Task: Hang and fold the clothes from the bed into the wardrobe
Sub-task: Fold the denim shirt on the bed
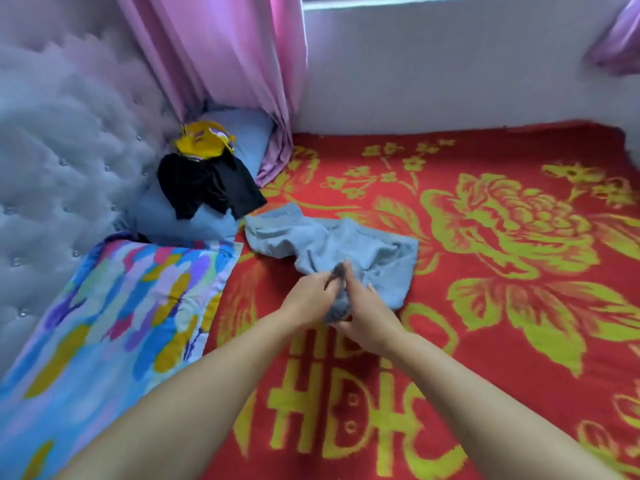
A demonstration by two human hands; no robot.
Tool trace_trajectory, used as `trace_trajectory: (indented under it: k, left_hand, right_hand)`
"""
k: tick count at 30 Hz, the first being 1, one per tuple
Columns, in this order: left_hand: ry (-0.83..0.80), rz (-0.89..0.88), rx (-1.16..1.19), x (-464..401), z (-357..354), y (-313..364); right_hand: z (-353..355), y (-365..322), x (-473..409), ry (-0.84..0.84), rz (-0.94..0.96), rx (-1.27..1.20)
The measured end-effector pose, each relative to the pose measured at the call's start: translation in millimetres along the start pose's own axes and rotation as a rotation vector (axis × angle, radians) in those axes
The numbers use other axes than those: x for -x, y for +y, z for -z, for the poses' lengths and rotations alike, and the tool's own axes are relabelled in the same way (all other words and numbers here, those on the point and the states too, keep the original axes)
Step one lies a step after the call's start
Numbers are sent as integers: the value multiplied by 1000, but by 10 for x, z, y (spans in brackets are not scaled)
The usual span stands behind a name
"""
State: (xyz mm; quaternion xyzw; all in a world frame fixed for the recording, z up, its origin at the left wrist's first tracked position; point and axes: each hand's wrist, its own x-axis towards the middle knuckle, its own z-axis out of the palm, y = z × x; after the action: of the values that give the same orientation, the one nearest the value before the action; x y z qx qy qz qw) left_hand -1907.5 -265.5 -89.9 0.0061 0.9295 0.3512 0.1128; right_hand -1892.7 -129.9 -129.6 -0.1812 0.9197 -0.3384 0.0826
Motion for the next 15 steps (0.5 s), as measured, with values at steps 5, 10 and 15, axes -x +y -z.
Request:
trace_trajectory:
  k: [5,10,15]
  left_hand:
    - [173,-145,29,281,884,408]
    - [669,-278,32,565,1460,597]
    - [896,-512,-268,743,1614,698]
  right_hand:
    - [902,-851,-138,13,95,260]
    - [1560,-1727,-218,188,217,396]
    - [2192,-2296,-226,371,267,322]
